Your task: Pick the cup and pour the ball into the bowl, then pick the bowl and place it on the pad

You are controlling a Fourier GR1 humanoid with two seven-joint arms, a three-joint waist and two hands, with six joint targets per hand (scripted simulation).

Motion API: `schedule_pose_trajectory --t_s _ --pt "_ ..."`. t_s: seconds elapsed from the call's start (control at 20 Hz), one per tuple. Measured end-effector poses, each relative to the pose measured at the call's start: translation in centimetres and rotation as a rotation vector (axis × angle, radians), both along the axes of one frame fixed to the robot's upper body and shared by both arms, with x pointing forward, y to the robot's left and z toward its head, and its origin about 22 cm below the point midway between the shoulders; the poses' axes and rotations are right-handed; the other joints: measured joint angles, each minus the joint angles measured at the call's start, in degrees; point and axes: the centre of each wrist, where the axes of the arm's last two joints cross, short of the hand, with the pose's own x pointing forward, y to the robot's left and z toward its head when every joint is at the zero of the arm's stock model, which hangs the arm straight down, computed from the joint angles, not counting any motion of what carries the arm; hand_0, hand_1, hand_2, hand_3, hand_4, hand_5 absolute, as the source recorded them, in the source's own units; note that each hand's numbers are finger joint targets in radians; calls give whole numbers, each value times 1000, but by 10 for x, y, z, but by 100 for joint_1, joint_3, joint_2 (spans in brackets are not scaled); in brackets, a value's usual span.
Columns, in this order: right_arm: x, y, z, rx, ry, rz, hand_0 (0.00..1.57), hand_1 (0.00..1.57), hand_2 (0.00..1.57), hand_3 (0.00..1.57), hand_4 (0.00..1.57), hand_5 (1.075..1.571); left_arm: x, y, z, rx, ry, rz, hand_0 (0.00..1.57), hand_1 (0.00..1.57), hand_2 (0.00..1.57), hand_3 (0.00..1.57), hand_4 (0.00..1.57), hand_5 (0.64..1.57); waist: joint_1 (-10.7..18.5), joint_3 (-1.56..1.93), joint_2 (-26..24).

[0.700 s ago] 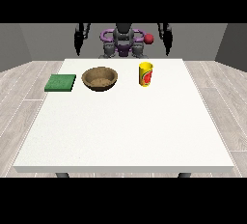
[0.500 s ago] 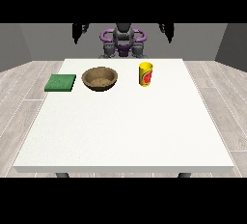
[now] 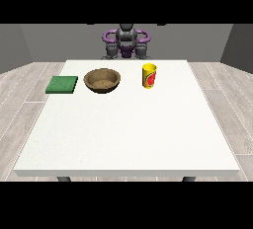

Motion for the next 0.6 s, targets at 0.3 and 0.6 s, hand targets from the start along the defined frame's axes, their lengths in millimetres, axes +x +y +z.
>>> schedule_pose_trajectory --t_s 0.3,0.6 --pt "-2 2 42 3 -115 8 0 0 0 0 741 1546 10 -15 36 3 -123 20 0 0 0 0 606 1555 -141 -1 742" --pt "12 16 53 11 -294 44 0 0 0 0 707 1542 33 -17 35 57 -315 40 0 0 0 0 550 1513 -269 -1 1978"
